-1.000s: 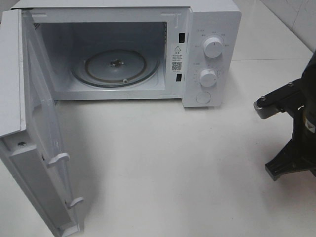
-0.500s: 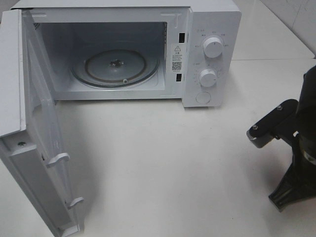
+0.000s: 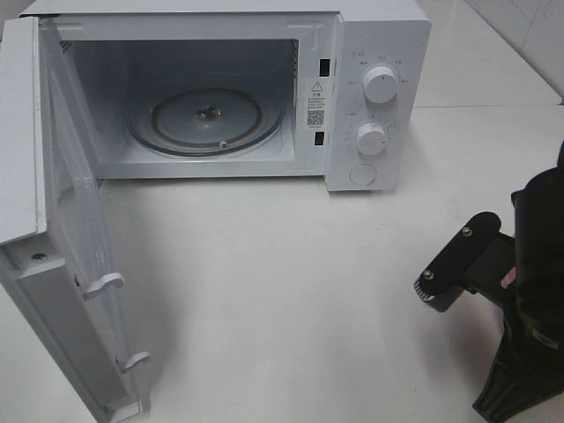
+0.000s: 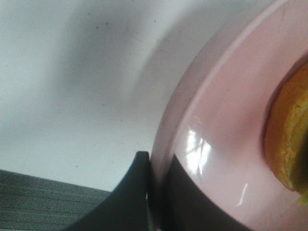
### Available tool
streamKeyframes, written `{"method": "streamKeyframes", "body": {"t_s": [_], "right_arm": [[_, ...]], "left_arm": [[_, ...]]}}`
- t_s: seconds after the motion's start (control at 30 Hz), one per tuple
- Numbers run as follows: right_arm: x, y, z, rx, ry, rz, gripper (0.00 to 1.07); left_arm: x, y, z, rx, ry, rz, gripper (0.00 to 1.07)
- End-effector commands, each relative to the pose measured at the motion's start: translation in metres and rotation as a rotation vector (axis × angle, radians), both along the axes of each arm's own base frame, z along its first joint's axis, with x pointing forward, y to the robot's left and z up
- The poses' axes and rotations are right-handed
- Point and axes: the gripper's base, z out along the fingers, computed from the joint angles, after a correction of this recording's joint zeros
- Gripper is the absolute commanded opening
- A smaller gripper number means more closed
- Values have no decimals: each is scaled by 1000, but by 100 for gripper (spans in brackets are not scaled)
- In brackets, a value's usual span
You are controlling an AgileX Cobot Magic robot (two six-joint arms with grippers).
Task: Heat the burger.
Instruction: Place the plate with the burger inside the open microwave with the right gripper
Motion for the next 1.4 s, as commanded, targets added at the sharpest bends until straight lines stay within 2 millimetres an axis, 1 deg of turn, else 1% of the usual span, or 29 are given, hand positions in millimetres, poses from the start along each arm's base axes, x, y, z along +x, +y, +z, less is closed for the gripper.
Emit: {"method": "streamKeyframes", "body": {"t_s": [0.03,0.37,0.5,0.73,0.97,1.0,1.07,1.27,1.4], "right_arm": [[-1,0,4,-66,-32,64,0],[-13,19,4,-56,-53,213,0],[-16,23,4,-57,-56,247,0],[-28,37,5,-68,-82,383,0],[-36,46,5,-57,-75,483,1],[-36,46,5,-57,-75,483,1],[-38,51,4,-42,-61,549,1],[-38,54,3,-35,-53,604,1],[-35,55,5,-54,-78,642,1]], "left_arm": [[-2,0,-1,-2,-13,0,100],[-2,0,-1,-2,-13,0,100],[-2,0,-1,-2,-13,0,100],[-2,0,-1,-2,-13,0,100],[-2,0,-1,-2,-13,0,100],[-2,0,-1,-2,-13,0,100],[-2,0,-1,-2,-13,0,100],[-2,0,-1,-2,-13,0,100],[-2,0,-1,-2,-13,0,100]]}}
